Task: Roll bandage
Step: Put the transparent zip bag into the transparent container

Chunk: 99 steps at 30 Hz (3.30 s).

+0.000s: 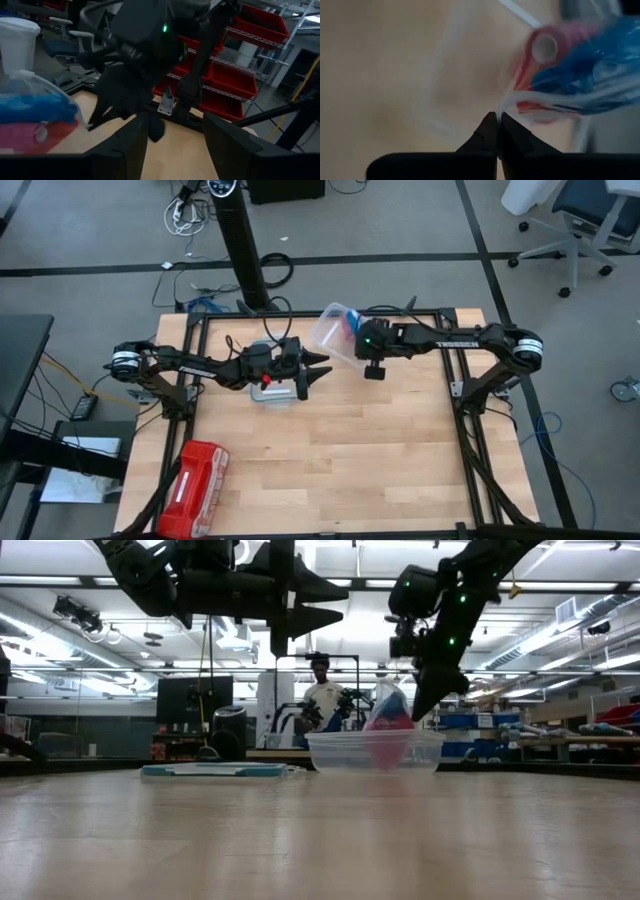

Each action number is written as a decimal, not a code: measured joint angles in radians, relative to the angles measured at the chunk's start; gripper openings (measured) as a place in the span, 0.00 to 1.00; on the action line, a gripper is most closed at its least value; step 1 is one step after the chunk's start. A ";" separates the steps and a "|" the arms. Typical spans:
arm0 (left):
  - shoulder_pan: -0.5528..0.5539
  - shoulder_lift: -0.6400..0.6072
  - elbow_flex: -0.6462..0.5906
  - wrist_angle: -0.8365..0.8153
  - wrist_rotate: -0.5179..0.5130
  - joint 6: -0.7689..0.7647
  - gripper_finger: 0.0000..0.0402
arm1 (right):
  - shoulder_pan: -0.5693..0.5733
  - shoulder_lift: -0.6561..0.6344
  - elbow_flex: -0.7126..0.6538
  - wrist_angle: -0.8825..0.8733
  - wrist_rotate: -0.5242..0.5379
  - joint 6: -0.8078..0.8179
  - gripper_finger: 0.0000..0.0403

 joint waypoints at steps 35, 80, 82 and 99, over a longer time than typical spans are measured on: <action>0.000 0.000 0.000 0.002 0.017 -0.003 0.48 | 0.294 -0.233 0.000 -0.414 -0.502 0.531 0.00; 0.000 0.000 0.000 0.001 0.047 -0.007 0.48 | 0.466 -0.285 -0.066 -0.155 0.391 -0.119 0.00; 0.000 0.001 0.000 0.000 0.047 -0.007 0.48 | 0.466 -0.285 -0.108 -0.098 0.407 -0.132 0.00; 0.000 0.001 0.000 -0.002 0.047 -0.005 0.48 | 0.541 -0.285 -0.211 -0.209 0.202 -0.061 0.01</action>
